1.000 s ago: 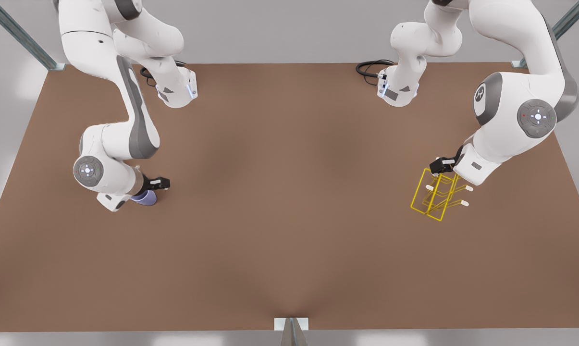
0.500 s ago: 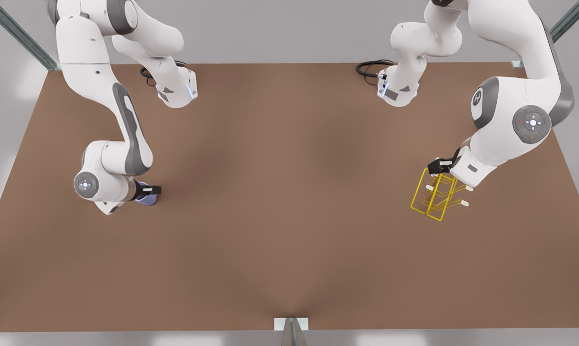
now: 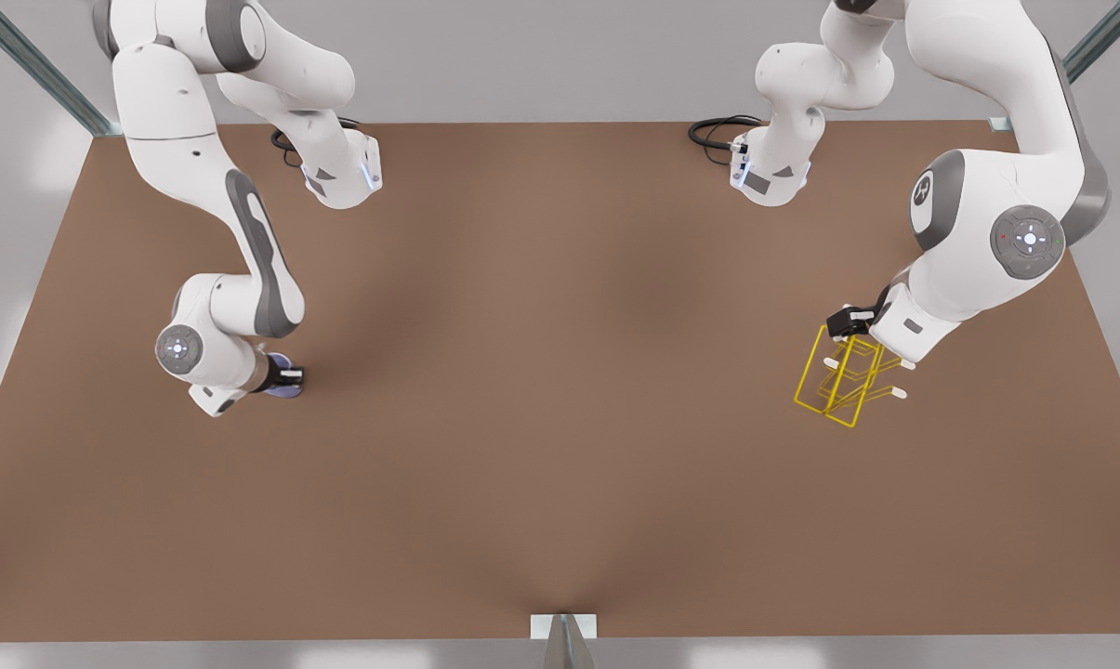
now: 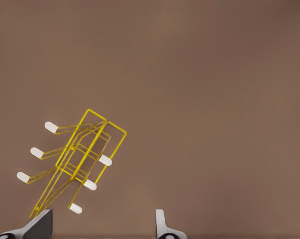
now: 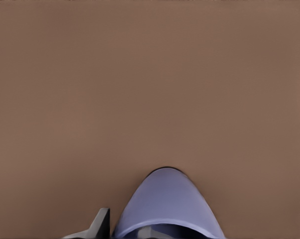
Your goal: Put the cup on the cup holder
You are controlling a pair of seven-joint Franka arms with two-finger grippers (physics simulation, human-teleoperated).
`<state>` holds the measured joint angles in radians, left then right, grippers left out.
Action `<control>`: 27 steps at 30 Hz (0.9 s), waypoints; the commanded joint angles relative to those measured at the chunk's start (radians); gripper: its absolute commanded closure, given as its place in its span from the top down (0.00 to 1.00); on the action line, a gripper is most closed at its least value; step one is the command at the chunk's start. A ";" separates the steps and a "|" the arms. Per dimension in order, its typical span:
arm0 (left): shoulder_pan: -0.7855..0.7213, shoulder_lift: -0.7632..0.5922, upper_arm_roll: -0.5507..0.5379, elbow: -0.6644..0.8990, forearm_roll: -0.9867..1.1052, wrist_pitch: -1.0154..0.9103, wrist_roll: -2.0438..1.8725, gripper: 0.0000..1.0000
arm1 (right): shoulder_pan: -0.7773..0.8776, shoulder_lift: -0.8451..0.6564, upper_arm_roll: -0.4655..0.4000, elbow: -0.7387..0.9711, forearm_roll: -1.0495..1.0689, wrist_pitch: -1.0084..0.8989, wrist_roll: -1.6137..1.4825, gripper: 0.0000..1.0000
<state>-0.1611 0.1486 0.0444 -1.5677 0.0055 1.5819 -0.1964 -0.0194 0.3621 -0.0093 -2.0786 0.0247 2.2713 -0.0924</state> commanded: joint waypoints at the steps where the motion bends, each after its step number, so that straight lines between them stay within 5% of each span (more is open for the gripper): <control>1: 0.000 -0.001 0.000 0.002 0.001 0.000 0.005 1.00 | -0.004 0.003 -0.006 0.002 -0.009 0.020 -0.026 0.35; 3: 0.000 -0.001 0.000 0.002 0.001 0.000 0.005 1.00 | -0.004 0.003 -0.011 0.002 -0.008 0.019 -0.027 0.21; 14: -0.005 0.008 -0.078 0.089 -0.013 -0.134 0.101 1.00 | 0.004 -0.012 0.005 0.118 0.024 -0.055 -0.012 0.21; 16: -0.003 0.011 -0.086 0.184 -0.084 -0.172 0.092 1.00 | 0.009 0.003 0.054 0.192 0.132 -0.102 -0.012 0.21; 27: -0.003 0.031 -0.077 0.184 -0.087 -0.168 0.101 1.00 | 0.099 0.230 0.308 0.411 0.928 0.020 -0.039 0.21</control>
<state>-0.1644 0.1779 -0.0320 -1.3842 -0.0803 1.4255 -0.1411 0.0678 0.5809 0.2945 -1.6781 0.7788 2.2324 -0.1279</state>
